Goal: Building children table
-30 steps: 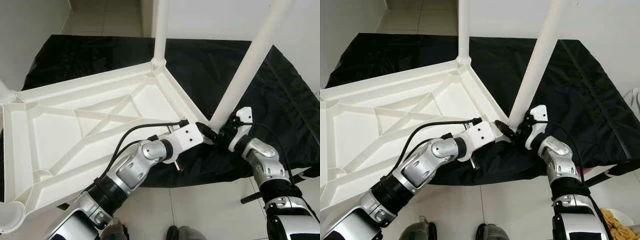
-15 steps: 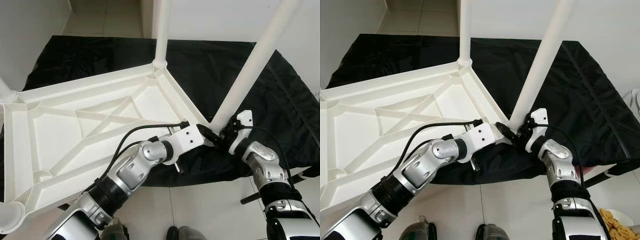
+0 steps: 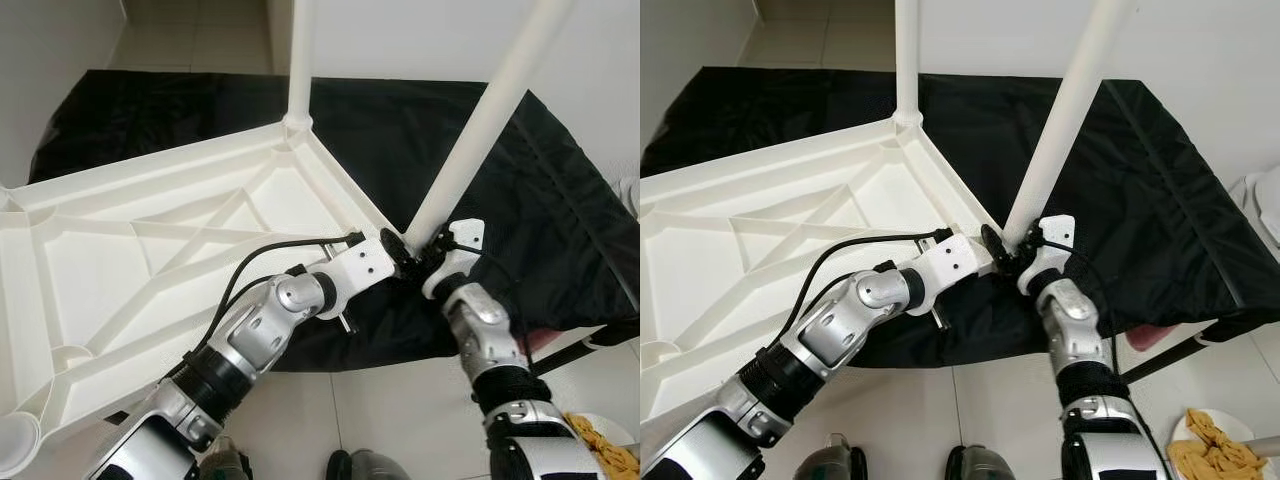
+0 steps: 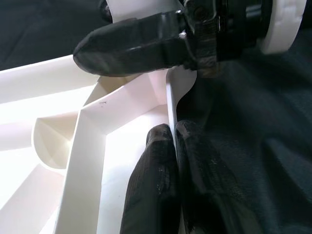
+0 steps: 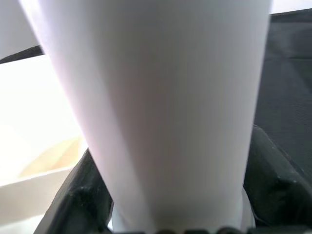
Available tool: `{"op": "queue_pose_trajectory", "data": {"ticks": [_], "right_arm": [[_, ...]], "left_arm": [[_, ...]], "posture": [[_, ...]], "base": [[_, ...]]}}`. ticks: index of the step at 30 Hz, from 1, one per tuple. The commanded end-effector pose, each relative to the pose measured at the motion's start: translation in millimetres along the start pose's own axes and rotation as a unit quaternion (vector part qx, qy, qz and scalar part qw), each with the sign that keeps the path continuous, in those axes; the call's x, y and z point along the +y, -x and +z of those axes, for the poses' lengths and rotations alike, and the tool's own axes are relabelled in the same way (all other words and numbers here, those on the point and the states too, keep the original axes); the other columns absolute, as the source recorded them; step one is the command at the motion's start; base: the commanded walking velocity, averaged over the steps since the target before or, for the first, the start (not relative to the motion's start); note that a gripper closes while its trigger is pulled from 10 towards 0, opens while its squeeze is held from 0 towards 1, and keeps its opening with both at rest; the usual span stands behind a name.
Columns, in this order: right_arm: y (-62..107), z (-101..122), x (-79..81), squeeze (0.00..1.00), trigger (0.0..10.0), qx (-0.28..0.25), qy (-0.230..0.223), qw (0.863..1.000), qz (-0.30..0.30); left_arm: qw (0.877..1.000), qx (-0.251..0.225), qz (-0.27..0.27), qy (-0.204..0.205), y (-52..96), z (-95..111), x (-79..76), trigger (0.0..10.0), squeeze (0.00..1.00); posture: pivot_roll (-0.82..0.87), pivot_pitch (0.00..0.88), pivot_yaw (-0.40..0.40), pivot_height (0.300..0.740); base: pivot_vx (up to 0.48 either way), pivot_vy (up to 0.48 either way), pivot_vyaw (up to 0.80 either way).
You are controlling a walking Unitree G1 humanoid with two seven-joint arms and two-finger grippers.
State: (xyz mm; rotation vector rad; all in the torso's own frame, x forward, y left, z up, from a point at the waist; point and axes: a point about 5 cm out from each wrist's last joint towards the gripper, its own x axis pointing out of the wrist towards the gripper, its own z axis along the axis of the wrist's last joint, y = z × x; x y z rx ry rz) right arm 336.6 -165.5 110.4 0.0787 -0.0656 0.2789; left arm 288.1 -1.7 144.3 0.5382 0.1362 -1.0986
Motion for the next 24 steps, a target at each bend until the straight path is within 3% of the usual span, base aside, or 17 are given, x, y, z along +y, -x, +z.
{"op": "queue_pose_trajectory", "data": {"ticks": [1,5,11,23,24], "right_arm": [[26.5,-28.6,-39.6,0.0,0.0,0.068,-0.025,0.98,-0.188],[28.0,-29.2,-38.7,0.0,0.0,0.066,-0.017,0.975,-0.212],[31.8,-29.5,-28.2,0.0,0.0,0.06,-0.009,0.949,-0.308],[30.0,-29.7,-19.3,0.0,0.4,0.06,-0.008,0.944,-0.323],[29.8,-28.3,-22.7,0.0,10.0,0.057,-0.005,0.947,-0.316]], "left_arm": [[0.996,-0.06,-0.061,-0.033,0.0,26.8,-15.6,10.0,0.0],[0.996,-0.06,-0.061,-0.033,0.1,26.7,-15.4,10.0,0.0],[0.995,-0.062,-0.067,-0.035,-0.8,27.0,-15.9,10.0,0.0],[0.995,-0.064,-0.068,-0.038,-2.5,28.0,-15.1,10.0,0.0],[0.995,-0.064,-0.068,-0.038,-2.3,27.7,-14.9,10.0,0.0]], "posture": [[0.05,0.079,-0.045,0.74],[0.05,0.079,-0.045,0.74],[0.03,0.063,-0.036,0.74],[0.03,0.042,-0.035,0.74],[0.03,0.042,-0.036,0.74]], "base": [[0.0,0.0,0.0],[0.0,0.0,0.0],[0.0,0.0,0.0],[0.0,0.0,0.0],[0.0,0.0,0.0]]}}
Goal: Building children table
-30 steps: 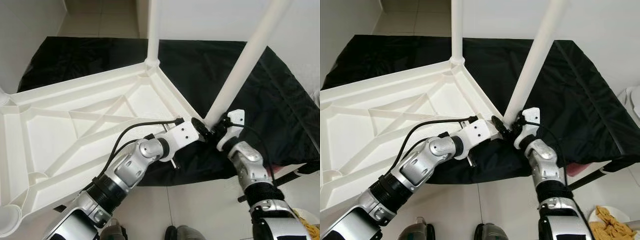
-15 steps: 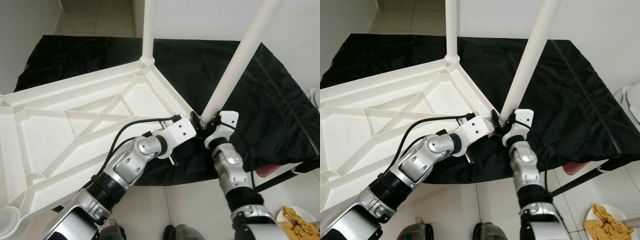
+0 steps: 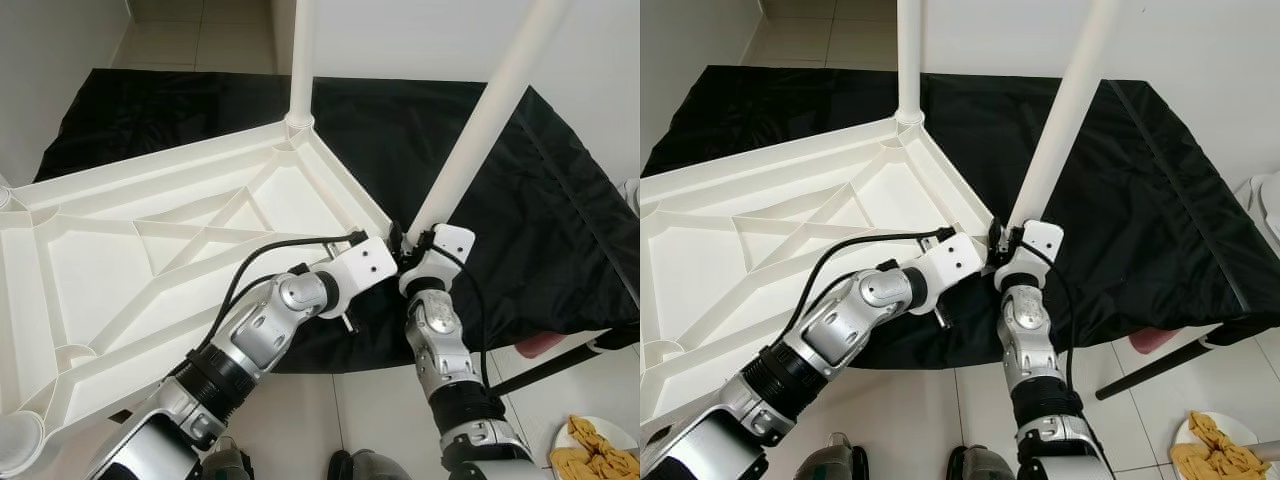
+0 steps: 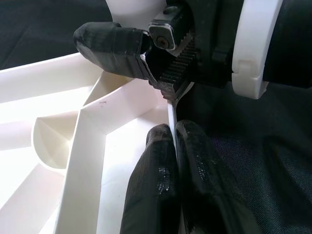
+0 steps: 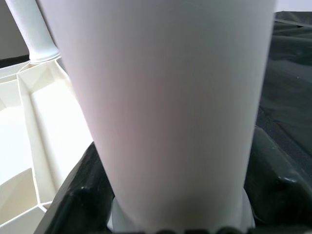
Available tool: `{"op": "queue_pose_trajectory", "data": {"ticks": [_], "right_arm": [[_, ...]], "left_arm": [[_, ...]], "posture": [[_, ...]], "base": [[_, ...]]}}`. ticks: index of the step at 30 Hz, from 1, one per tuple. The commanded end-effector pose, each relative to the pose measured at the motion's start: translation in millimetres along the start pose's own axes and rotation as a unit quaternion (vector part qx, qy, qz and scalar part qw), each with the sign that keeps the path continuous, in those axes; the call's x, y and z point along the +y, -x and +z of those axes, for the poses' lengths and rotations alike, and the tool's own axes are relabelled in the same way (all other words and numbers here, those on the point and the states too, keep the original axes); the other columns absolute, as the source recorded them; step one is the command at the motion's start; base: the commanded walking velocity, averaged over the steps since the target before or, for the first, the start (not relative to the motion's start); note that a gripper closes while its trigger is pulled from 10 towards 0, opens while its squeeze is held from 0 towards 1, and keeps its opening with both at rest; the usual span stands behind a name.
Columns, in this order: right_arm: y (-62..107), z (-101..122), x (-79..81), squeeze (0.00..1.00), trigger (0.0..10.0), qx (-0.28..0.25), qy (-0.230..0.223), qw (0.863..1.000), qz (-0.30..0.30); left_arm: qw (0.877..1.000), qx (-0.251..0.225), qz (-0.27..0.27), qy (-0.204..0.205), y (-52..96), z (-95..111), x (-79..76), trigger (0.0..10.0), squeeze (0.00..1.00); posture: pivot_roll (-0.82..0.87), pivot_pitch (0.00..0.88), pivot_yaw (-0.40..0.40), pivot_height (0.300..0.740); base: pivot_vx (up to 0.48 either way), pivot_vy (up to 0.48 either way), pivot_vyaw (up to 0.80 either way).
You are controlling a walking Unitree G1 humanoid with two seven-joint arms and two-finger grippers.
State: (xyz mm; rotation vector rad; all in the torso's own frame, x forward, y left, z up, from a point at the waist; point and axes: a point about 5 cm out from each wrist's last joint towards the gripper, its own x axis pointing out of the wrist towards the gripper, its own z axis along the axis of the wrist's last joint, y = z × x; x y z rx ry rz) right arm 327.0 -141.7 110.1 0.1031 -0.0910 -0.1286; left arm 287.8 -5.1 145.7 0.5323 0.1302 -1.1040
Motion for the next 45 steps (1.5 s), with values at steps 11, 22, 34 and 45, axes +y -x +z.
{"op": "queue_pose_trajectory", "data": {"ticks": [11,22,34,45], "right_arm": [[0.5,-17.1,-65.6,1.0,10.0,0.061,0.023,0.996,-0.056],[-8.4,5.7,-56.9,0.0,10.0,0.036,0.053,0.978,0.197],[6.7,2.4,-57.4,0.0,10.0,0.067,0.085,0.919,0.378],[19.0,-10.0,-76.0,0.0,0.0,0.135,0.097,0.887,0.43]], "left_arm": [[0.996,-0.058,-0.064,-0.038,-0.2,23.9,-14.0,10.0,0.0],[0.995,-0.057,-0.069,-0.039,0.3,23.6,-16.3,10.0,0.0],[0.995,-0.057,-0.071,-0.041,0.9,23.9,-16.6,10.0,0.0],[0.995,-0.056,-0.069,-0.041,2.6,25.0,-14.4,10.0,0.0]], "posture": [[0.03,0.038,-0.043,0.74],[0.04,0.045,-0.029,0.74],[0.04,0.05,-0.026,0.74],[0.04,0.071,-0.019,0.74]], "base": [[0.0,0.0,0.0],[0.0,0.0,0.0],[0.0,0.0,0.0],[0.0,0.0,0.0]]}}
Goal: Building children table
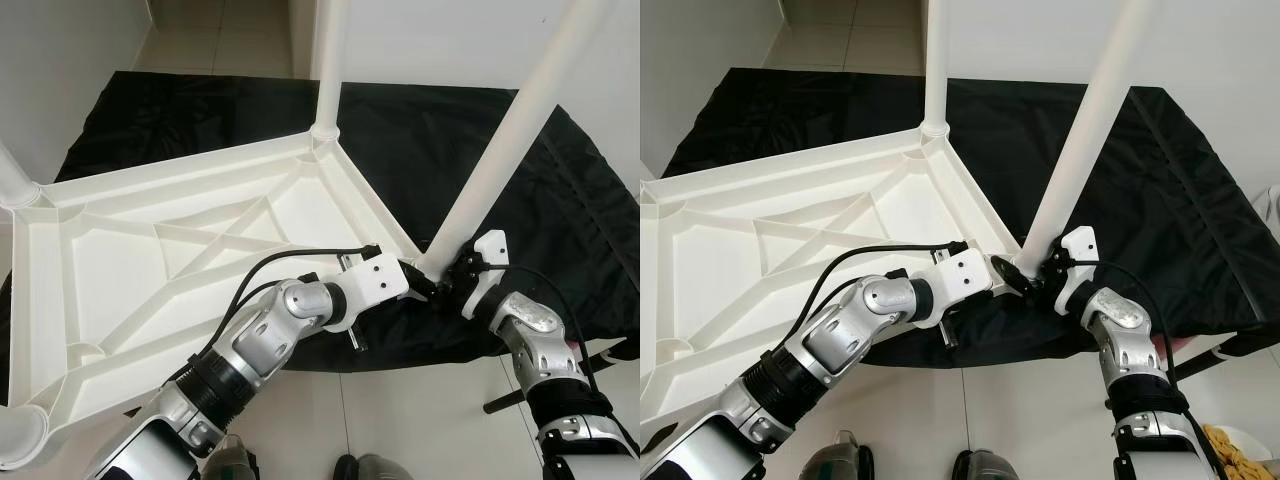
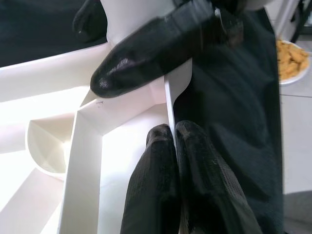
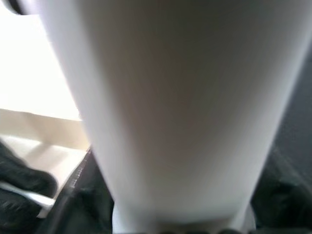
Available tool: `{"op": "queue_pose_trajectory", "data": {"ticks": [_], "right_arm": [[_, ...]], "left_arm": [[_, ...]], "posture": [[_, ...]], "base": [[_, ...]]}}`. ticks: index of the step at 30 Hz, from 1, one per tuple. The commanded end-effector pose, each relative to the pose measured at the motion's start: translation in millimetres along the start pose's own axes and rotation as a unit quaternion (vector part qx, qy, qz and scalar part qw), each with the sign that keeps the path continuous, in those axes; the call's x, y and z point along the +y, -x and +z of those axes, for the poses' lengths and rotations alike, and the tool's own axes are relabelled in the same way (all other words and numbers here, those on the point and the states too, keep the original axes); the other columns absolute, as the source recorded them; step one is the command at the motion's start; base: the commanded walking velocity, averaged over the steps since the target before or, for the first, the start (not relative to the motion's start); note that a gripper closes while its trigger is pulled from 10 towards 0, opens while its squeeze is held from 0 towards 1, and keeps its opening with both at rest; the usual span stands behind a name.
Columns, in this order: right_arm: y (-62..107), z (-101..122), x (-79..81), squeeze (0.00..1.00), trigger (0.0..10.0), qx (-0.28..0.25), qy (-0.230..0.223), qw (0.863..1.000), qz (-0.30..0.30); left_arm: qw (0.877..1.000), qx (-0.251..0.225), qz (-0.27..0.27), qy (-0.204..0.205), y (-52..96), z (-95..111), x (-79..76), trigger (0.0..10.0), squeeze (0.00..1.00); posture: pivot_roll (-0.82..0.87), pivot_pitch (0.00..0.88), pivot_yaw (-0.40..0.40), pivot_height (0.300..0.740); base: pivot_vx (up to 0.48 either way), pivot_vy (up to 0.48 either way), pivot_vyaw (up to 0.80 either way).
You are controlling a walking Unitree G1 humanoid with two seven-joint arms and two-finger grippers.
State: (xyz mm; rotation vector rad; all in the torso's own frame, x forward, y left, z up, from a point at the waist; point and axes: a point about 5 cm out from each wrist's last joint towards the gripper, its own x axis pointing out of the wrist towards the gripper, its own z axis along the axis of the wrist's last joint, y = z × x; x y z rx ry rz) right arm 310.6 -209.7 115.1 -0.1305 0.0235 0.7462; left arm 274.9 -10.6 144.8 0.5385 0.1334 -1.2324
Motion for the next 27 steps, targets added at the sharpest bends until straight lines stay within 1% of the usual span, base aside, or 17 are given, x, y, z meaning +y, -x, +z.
{"op": "queue_pose_trajectory", "data": {"ticks": [1,8,10,12,13,14,15,17,18,19,21,23,24,25,26,27], "right_arm": [[9.8,-25.3,7.6,0.0,0.0,0.062,-0.027,0.998,0.018],[12.1,-26.7,5.3,0.0,0.0,0.064,-0.035,0.997,0.01],[12.6,-27.1,3.7,0.0,0.0,0.063,-0.039,0.997,0.002],[11.8,-26.5,-1.2,0.0,0.0,0.057,-0.053,0.997,-0.027],[11.8,-26.5,-1.2,0.0,0.0,0.057,-0.053,0.997,-0.027],[10.0,-27.2,-6.7,0.0,0.0,0.057,-0.06,0.994,-0.065],[10.0,-27.2,-6.7,0.0,0.0,0.057,-0.06,0.994,-0.065],[6.5,-29.0,-16.1,0.0,0.0,0.06,-0.064,0.985,-0.146],[6.5,-29.0,-16.1,0.0,0.0,0.06,-0.064,0.985,-0.146],[5.4,-30.0,-18.4,0.0,0.0,0.062,-0.068,0.981,-0.17],[5.4,-30.0,-18.4,0.0,0.0,0.062,-0.068,0.981,-0.17],[0.8,-30.8,-17.5,0.0,0.0,0.055,-0.085,0.974,-0.205],[0.8,-30.8,-17.5,0.0,0.0,0.055,-0.085,0.974,-0.205],[-1.5,-30.8,-16.9,0.0,0.0,0.049,-0.094,0.969,-0.224],[-1.5,-30.8,-16.9,0.0,0.0,0.049,-0.094,0.969,-0.224],[-3.4,-31.0,-17.1,0.0,0.0,0.045,-0.104,0.962,-0.249]], "left_arm": [[0.999,-0.043,-0.007,-0.033,1.1,21.3,-0.3,10.0,0.0],[0.998,-0.043,-0.007,-0.033,1.4,21.6,0.4,10.0,0.0],[0.998,-0.043,-0.008,-0.034,1.4,21.8,0.8,10.0,0.0],[0.998,-0.044,-0.008,-0.034,1.4,22.3,1.5,10.0,0.0],[0.998,-0.044,-0.008,-0.034,1.4,22.3,1.5,10.0,0.0],[0.998,-0.044,-0.008,-0.034,1.3,22.5,1.8,10.0,0.0],[0.998,-0.044,-0.008,-0.034,1.3,22.5,1.8,10.0,0.0],[0.998,-0.044,-0.008,-0.034,1.1,22.8,2.1,10.0,0.0],[0.998,-0.044,-0.008,-0.034,1.1,22.8,2.1,10.0,0.0],[0.998,-0.045,-0.008,-0.033,1.0,22.9,2.2,10.0,0.0],[0.998,-0.045,-0.008,-0.033,1.0,22.9,2.2,10.0,0.0],[0.998,-0.045,-0.007,-0.033,0.9,23.1,2.2,10.0,0.0],[0.998,-0.045,-0.007,-0.033,0.9,23.1,2.2,10.0,0.0],[0.998,-0.045,-0.006,-0.033,0.8,23.2,2.3,10.0,0.0],[0.998,-0.045,-0.006,-0.033,0.8,23.2,2.3,10.0,0.0],[0.998,-0.045,-0.005,-0.032,0.8,23.2,2.3,10.0,0.0]], "posture": [[0.04,0.071,-0.019,0.74],[0.04,0.072,-0.018,0.74],[0.04,0.074,-0.018,0.74],[0.04,0.075,-0.018,0.74],[0.04,0.075,-0.018,0.74],[0.04,0.076,-0.019,0.74],[0.04,0.076,-0.019,0.74],[0.03,0.076,-0.022,0.74],[0.03,0.076,-0.022,0.74],[0.03,0.076,-0.022,0.74],[0.03,0.076,-0.022,0.74],[0.04,0.076,-0.024,0.74],[0.04,0.076,-0.024,0.74],[0.04,0.076,-0.027,0.74],[0.04,0.076,-0.027,0.74],[0.04,0.076,-0.027,0.74]], "base": [[0.0,0.0,0.0],[0.0,0.0,0.0],[0.0,0.0,0.0],[0.0,0.0,0.0],[0.0,0.0,0.0],[0.0,0.0,0.0],[0.0,0.0,0.0],[0.0,0.0,0.0],[0.0,0.0,0.0],[0.0,0.0,0.0],[0.0,0.0,0.0],[0.0,0.0,0.0],[0.0,0.0,0.0],[0.0,0.0,0.0],[0.0,0.0,0.0],[0.0,0.0,0.0]]}}
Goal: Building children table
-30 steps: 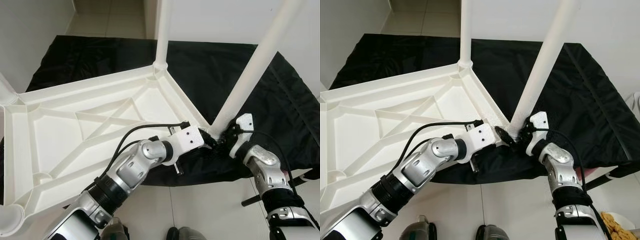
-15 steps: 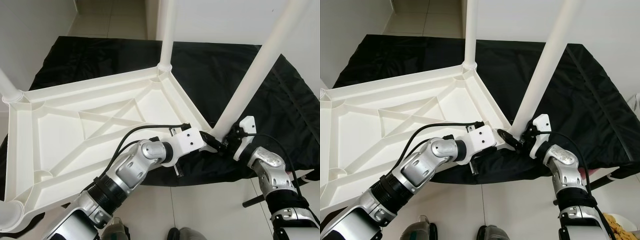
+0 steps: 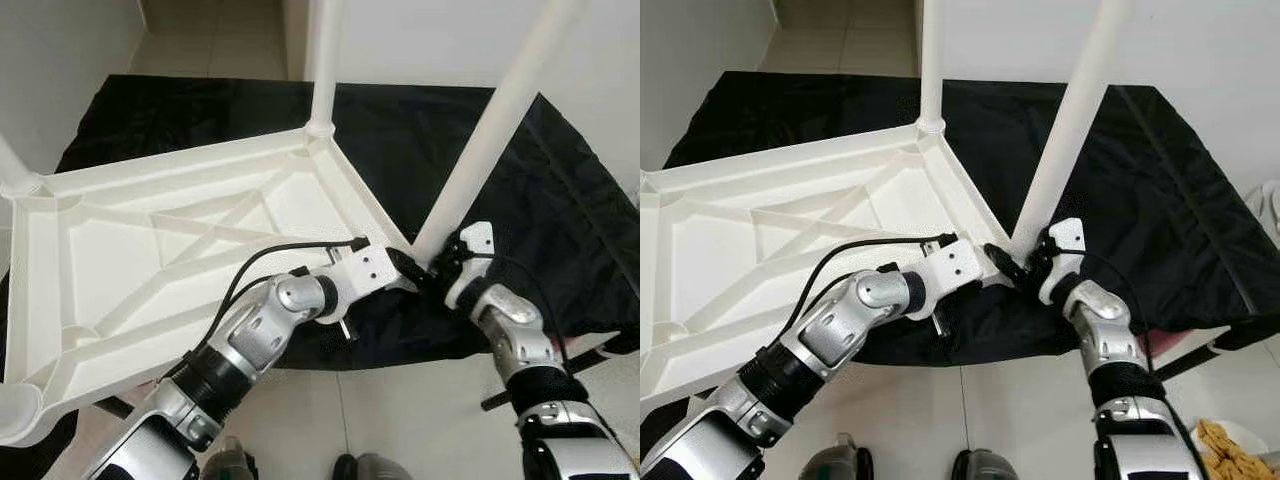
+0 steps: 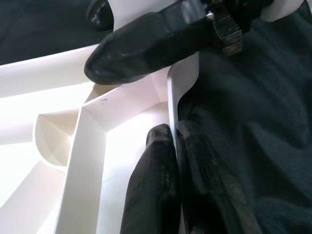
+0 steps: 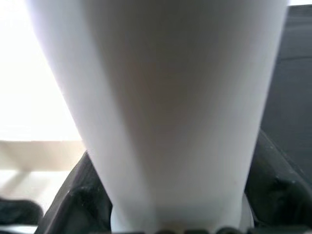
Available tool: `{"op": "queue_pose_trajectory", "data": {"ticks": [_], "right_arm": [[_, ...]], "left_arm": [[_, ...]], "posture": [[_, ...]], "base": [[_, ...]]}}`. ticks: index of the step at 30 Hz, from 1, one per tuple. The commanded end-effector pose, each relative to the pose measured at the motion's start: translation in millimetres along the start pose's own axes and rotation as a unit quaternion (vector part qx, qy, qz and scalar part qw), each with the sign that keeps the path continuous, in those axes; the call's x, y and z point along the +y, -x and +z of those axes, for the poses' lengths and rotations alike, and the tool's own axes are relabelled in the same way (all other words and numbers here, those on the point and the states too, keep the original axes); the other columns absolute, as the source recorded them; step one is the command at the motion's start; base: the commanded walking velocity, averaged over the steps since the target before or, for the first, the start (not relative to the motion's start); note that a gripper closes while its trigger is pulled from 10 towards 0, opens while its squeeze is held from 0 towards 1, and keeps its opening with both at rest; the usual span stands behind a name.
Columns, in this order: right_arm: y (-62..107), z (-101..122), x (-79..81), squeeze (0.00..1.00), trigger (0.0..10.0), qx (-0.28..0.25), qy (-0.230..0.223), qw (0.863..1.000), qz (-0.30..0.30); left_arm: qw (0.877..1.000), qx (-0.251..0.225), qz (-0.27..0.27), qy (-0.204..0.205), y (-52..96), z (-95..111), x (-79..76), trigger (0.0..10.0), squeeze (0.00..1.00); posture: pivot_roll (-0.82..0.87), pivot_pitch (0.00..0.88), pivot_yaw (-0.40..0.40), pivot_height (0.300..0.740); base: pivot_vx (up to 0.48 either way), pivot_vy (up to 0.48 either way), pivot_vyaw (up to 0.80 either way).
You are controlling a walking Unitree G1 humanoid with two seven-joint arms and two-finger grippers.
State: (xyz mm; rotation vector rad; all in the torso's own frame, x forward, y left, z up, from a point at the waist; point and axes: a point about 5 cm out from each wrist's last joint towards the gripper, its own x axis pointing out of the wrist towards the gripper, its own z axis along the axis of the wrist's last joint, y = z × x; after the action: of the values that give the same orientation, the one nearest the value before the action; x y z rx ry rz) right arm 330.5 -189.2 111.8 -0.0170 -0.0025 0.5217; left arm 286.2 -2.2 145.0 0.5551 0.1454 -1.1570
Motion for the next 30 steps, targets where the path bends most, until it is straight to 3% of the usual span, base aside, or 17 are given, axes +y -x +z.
{"op": "queue_pose_trajectory", "data": {"ticks": [1,7,14,16,19,23,25,30], "right_arm": [[21.6,-26.2,-27.1,0.0,0.0,0.068,-0.043,0.986,-0.144],[15.9,-26.7,-26.3,0.0,0.0,0.055,-0.07,0.964,-0.251],[12.4,-29.4,-19.7,0.0,0.0,0.05,-0.082,0.947,-0.308],[12.5,-29.9,-15.4,0.0,0.0,0.052,-0.07,0.933,-0.35],[12.8,-30.1,-13.6,0.0,0.0,0.054,-0.067,0.926,-0.368],[9.7,-28.2,0.6,0.0,0.0,0.049,-0.075,0.891,-0.446],[5.3,-26.3,6.9,0.0,0.0,0.042,-0.084,0.893,-0.441],[8.0,-26.9,3.9,0.0,0.0,0.047,-0.072,0.89,-0.447]], "left_arm": [[0.997,-0.063,-0.039,-0.034,-1.0,29.0,-10.3,10.0,0.0],[0.997,-0.064,-0.037,-0.032,-1.5,29.2,-9.9,10.0,0.0],[0.997,-0.065,-0.035,-0.032,-2.2,29.4,-9.5,10.0,0.0],[0.997,-0.066,-0.034,-0.033,-2.4,29.3,-9.3,10.0,0.0],[0.997,-0.065,-0.034,-0.033,-2.5,29.2,-9.1,10.0,0.0],[0.997,-0.066,-0.033,-0.034,-2.4,29.6,-9.0,10.0,0.0],[0.997,-0.066,-0.033,-0.034,-2.7,29.9,-9.7,10.0,0.0],[0.997,-0.066,-0.031,-0.036,-3.1,29.7,-9.7,10.0,0.0]], "posture": [[0.04,0.076,-0.027,0.74],[0.03,0.076,-0.033,0.74],[0.03,0.075,-0.035,0.74],[0.03,0.075,-0.036,0.74],[0.03,0.073,-0.036,0.74],[0.03,0.071,-0.038,0.74],[0.04,0.067,-0.039,0.74],[0.04,0.064,-0.042,0.74]], "base": [[0.0,0.0,0.0],[0.0,0.0,0.0],[0.0,0.0,0.0],[0.0,0.0,0.0],[0.0,0.0,0.0],[0.0,0.0,0.0],[0.0,0.0,0.0],[0.0,0.0,0.0]]}}
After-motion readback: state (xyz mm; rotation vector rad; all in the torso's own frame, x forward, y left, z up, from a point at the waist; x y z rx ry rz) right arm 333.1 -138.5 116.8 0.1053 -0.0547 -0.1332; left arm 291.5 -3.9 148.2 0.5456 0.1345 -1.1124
